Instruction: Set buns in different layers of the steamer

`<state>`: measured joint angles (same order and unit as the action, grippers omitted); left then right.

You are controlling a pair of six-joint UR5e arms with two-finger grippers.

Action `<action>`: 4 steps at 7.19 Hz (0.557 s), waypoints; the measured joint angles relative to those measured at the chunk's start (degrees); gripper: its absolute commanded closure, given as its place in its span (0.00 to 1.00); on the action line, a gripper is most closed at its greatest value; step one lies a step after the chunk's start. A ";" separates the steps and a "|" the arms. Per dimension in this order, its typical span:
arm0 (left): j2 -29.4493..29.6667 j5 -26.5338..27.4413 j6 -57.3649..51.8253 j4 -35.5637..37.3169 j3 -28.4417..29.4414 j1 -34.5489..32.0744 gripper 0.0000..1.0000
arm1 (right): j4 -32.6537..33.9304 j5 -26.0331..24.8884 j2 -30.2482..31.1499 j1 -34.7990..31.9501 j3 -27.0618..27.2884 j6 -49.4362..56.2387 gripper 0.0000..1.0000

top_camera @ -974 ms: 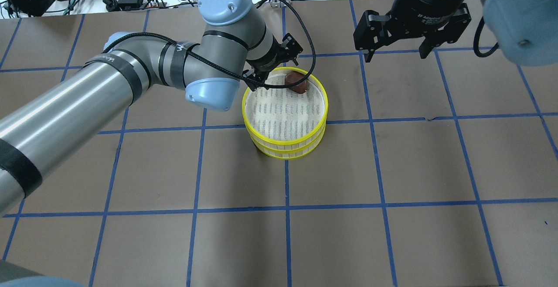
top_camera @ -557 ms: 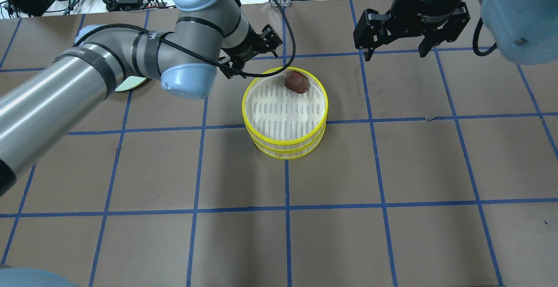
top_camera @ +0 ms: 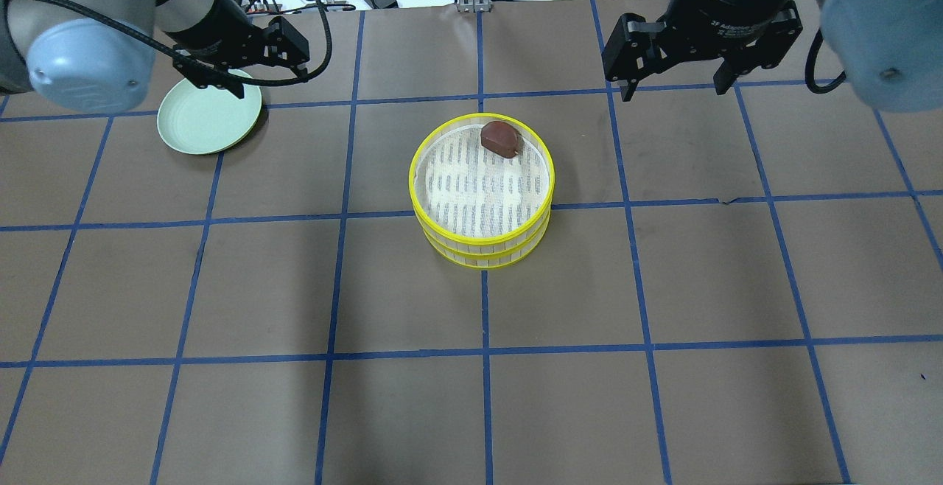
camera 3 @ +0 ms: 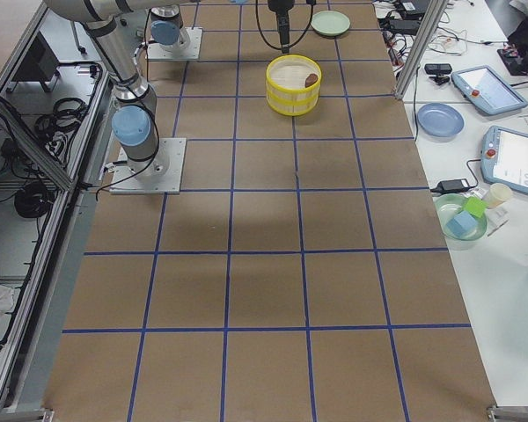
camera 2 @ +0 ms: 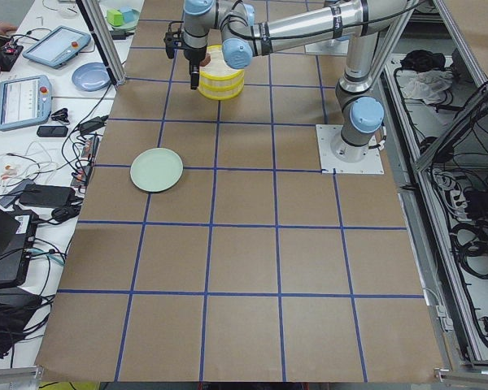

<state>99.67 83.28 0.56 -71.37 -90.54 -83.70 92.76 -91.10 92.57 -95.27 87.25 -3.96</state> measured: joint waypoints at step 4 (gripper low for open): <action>-8.66 8.70 -8.01 -14.65 0.65 0.11 0.00 | 0.08 0.17 0.09 -0.27 0.03 -0.06 0.00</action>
<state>91.01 91.98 -7.46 -86.02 -89.88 -83.59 92.84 -90.94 92.66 -95.55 87.27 -4.02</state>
